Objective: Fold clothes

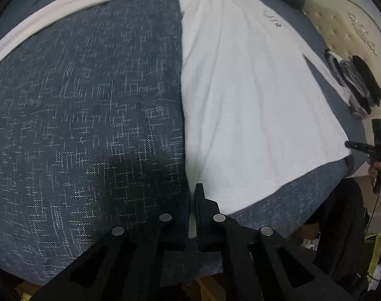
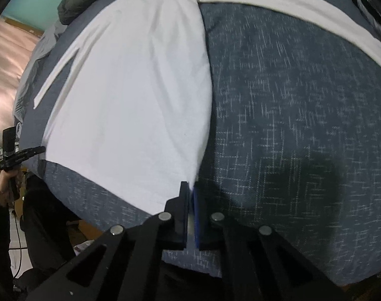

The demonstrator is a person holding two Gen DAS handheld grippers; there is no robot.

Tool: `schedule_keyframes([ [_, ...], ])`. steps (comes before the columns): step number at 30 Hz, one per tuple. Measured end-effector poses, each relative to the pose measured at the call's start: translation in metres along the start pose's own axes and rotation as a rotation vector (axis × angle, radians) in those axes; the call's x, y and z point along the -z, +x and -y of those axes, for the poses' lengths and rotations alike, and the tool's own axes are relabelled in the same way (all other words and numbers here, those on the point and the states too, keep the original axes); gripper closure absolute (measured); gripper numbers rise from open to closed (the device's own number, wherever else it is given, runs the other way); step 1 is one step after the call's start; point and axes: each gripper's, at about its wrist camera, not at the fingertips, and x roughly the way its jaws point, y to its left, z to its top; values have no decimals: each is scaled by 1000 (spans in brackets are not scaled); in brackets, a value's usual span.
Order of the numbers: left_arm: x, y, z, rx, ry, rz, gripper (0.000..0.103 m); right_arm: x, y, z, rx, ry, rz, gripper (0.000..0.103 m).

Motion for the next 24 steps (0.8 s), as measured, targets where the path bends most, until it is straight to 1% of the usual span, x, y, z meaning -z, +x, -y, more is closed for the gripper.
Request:
schedule_keyframes([
  [4, 0, -22, 9, 21, 16, 29, 100, -14, -30, 8, -3, -29, 22, 100],
  [5, 0, -28, 12, 16, 26, 33, 100, -12, -37, 7, -1, -38, 26, 100],
  [6, 0, -34, 15, 11, 35, 37, 100, -3, -38, -1, -2, -45, 29, 100],
  [9, 2, -49, 20, 9, 59, 41, 100, 2, -45, -30, 7, -75, 34, 100],
  [12, 9, -57, 19, 5, 78, 34, 100, 16, -50, -42, 11, -96, 31, 101],
  [16, 24, -53, 8, -6, 92, 4, 100, 27, -33, -37, 17, -93, -7, 101],
  [19, 29, -39, -3, -8, 63, -16, 100, 35, -13, -35, 18, -80, -21, 101],
  [22, 32, -21, -11, -5, 39, -44, 100, 35, 0, -28, 18, -50, -19, 101],
  [24, 33, -17, -13, -7, 35, -49, 100, 33, 7, -23, 18, -35, -21, 101],
])
